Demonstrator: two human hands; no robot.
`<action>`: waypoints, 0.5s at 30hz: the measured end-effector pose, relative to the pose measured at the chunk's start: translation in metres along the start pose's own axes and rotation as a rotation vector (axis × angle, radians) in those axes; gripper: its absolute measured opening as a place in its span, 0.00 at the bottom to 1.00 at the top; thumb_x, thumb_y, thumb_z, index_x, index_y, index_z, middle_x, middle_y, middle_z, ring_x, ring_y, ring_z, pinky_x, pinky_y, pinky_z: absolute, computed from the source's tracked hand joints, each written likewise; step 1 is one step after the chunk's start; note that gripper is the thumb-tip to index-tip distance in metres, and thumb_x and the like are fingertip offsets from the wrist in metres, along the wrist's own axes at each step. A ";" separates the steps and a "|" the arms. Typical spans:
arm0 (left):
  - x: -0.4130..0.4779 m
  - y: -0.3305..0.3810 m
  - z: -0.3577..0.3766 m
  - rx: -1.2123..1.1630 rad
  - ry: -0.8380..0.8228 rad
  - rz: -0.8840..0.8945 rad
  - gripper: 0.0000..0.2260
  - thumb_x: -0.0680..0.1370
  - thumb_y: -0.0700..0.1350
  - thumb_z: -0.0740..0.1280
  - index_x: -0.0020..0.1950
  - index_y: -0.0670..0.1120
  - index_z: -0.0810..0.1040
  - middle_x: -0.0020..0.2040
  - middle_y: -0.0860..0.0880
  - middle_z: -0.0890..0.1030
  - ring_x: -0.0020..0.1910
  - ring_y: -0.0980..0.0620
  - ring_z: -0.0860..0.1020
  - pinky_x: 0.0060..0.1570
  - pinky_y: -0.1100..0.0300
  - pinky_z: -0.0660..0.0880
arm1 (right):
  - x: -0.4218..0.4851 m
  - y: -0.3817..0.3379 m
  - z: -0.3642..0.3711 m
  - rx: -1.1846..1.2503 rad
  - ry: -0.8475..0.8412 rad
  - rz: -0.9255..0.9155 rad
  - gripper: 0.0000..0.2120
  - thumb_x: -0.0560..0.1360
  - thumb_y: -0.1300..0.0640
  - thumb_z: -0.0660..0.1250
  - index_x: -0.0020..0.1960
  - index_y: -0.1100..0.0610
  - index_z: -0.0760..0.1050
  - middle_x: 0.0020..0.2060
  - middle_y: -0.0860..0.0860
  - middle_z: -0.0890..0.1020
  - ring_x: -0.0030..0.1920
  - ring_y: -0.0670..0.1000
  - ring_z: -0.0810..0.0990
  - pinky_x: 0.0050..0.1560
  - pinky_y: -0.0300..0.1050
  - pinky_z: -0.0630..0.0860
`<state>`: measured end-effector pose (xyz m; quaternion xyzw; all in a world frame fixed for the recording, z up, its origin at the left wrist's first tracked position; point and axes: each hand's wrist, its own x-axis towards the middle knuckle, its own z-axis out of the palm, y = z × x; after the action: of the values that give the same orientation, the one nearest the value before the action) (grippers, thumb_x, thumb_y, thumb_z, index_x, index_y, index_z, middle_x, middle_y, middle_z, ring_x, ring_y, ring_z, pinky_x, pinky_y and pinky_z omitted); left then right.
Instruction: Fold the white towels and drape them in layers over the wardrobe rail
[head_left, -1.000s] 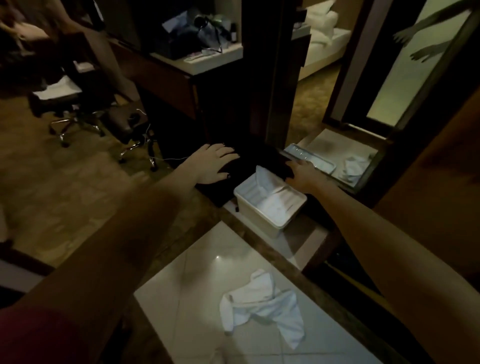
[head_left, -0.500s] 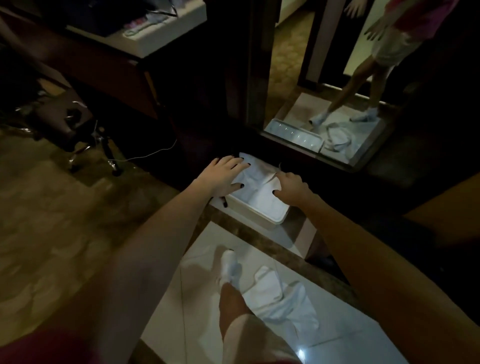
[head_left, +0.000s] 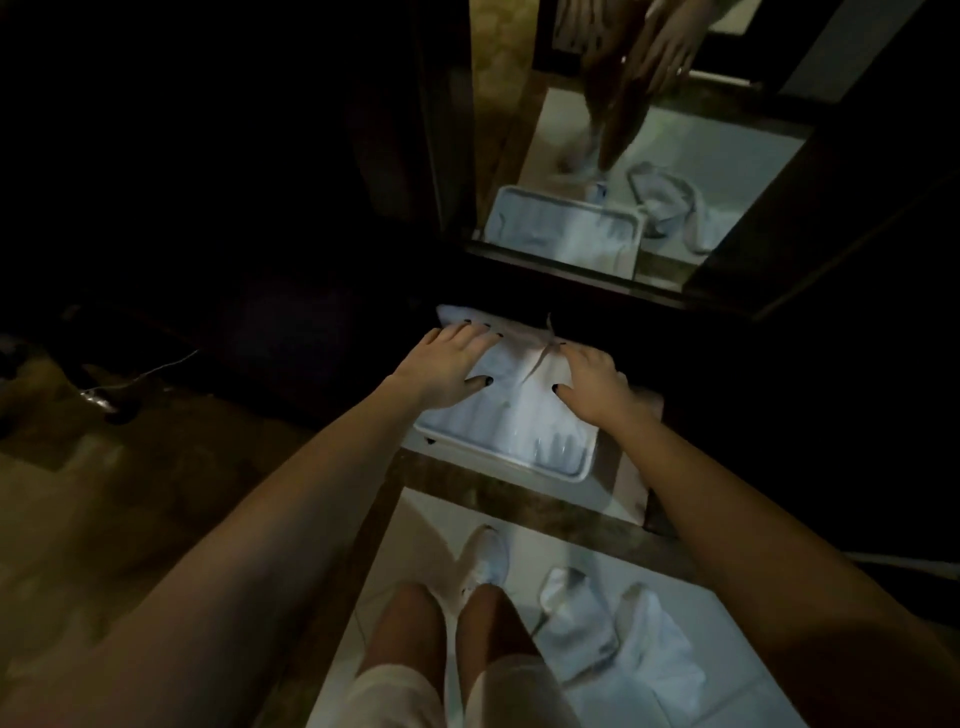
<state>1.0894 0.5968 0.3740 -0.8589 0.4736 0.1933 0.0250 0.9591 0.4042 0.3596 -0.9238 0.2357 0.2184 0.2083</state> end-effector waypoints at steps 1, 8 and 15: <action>0.020 -0.010 0.019 0.006 -0.006 -0.012 0.29 0.82 0.58 0.56 0.80 0.52 0.49 0.79 0.50 0.52 0.78 0.48 0.50 0.75 0.47 0.53 | 0.021 0.004 0.011 -0.003 0.010 0.004 0.32 0.80 0.50 0.62 0.79 0.52 0.52 0.76 0.57 0.59 0.74 0.60 0.58 0.68 0.57 0.62; 0.154 -0.086 0.169 -0.128 0.084 0.098 0.28 0.79 0.55 0.64 0.77 0.50 0.60 0.76 0.48 0.61 0.74 0.45 0.60 0.70 0.50 0.61 | 0.173 0.047 0.125 0.068 0.088 0.032 0.31 0.79 0.49 0.64 0.77 0.53 0.57 0.73 0.58 0.64 0.71 0.61 0.63 0.68 0.55 0.64; 0.235 -0.107 0.313 -0.302 0.114 0.123 0.28 0.78 0.56 0.66 0.74 0.45 0.65 0.73 0.46 0.66 0.71 0.46 0.64 0.68 0.55 0.63 | 0.286 0.081 0.235 0.384 0.221 0.144 0.25 0.80 0.52 0.65 0.75 0.53 0.64 0.66 0.60 0.71 0.65 0.59 0.73 0.65 0.52 0.72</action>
<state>1.1933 0.5377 -0.0135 -0.8318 0.4915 0.2143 -0.1433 1.0715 0.3558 0.0013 -0.8662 0.3595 0.0815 0.3373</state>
